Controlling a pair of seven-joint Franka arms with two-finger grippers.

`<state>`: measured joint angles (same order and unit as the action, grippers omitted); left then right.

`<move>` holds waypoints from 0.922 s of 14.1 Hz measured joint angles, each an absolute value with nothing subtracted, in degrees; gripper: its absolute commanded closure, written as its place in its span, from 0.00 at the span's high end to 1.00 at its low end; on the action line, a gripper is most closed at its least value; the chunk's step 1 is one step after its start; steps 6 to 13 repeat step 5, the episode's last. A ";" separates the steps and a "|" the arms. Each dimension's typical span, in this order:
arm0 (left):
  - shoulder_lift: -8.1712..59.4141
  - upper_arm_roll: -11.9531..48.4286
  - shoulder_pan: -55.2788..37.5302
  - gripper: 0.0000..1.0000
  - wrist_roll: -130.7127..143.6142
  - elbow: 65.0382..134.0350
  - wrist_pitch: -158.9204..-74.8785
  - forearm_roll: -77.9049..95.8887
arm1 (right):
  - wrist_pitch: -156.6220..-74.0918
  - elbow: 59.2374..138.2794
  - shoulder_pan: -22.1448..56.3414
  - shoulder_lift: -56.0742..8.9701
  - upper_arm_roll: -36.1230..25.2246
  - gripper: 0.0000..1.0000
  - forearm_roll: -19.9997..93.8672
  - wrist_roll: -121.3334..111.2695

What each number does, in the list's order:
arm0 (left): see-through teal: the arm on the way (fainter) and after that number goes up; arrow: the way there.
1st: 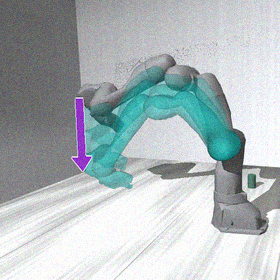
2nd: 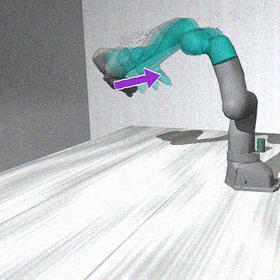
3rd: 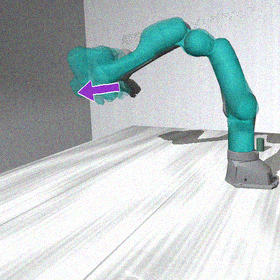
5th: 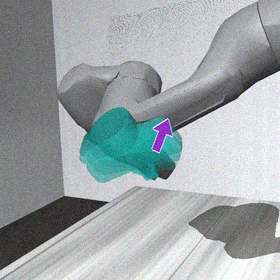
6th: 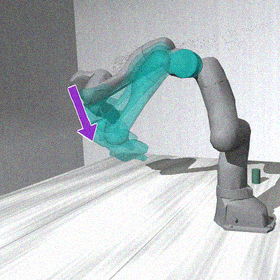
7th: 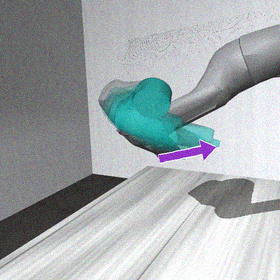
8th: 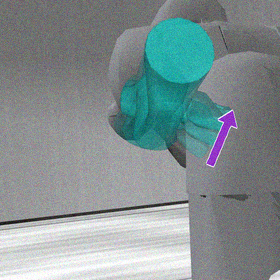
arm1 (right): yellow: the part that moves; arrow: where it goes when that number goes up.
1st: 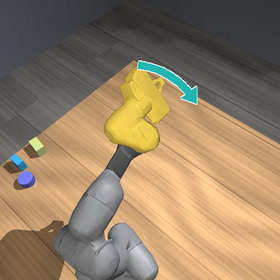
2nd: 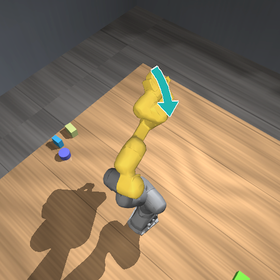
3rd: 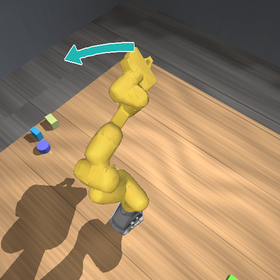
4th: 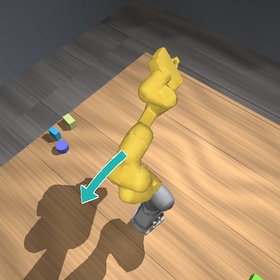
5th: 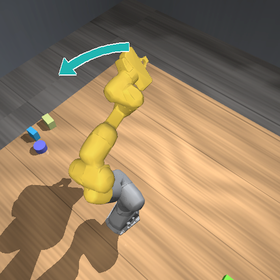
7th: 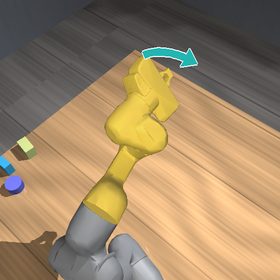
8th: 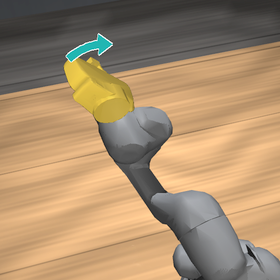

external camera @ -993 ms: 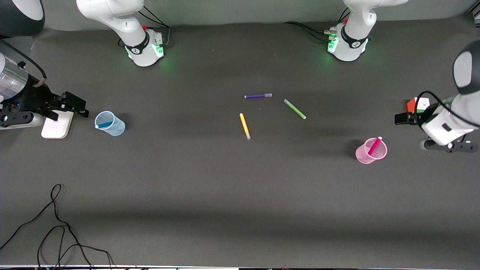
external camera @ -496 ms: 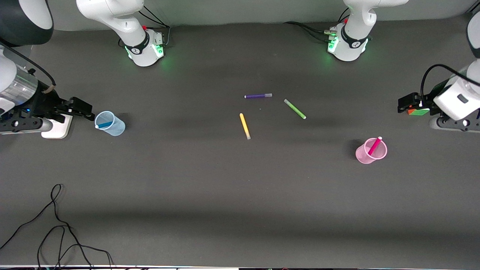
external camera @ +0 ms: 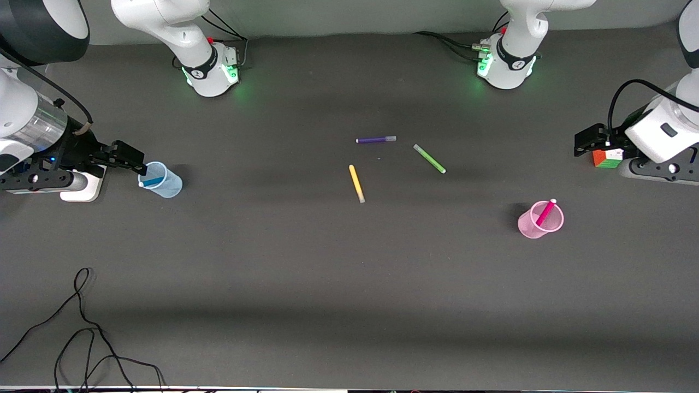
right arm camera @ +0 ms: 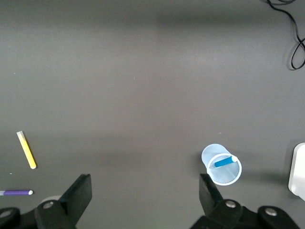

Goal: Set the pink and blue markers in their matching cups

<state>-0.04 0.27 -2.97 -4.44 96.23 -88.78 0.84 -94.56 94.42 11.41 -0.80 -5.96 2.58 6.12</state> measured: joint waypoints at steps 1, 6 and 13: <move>-0.05 0.28 -2.81 1.00 -4.44 96.18 -88.59 0.83 | -94.56 94.41 11.15 -0.79 -5.97 1.00 2.58 6.12; -0.05 0.27 -2.45 1.00 -4.45 96.17 -88.46 0.83 | -94.46 94.45 10.69 -0.81 -6.05 1.00 2.58 6.12; -0.05 0.27 -2.45 1.00 -4.45 96.17 -88.46 0.83 | -94.46 94.45 10.69 -0.81 -6.05 1.00 2.58 6.12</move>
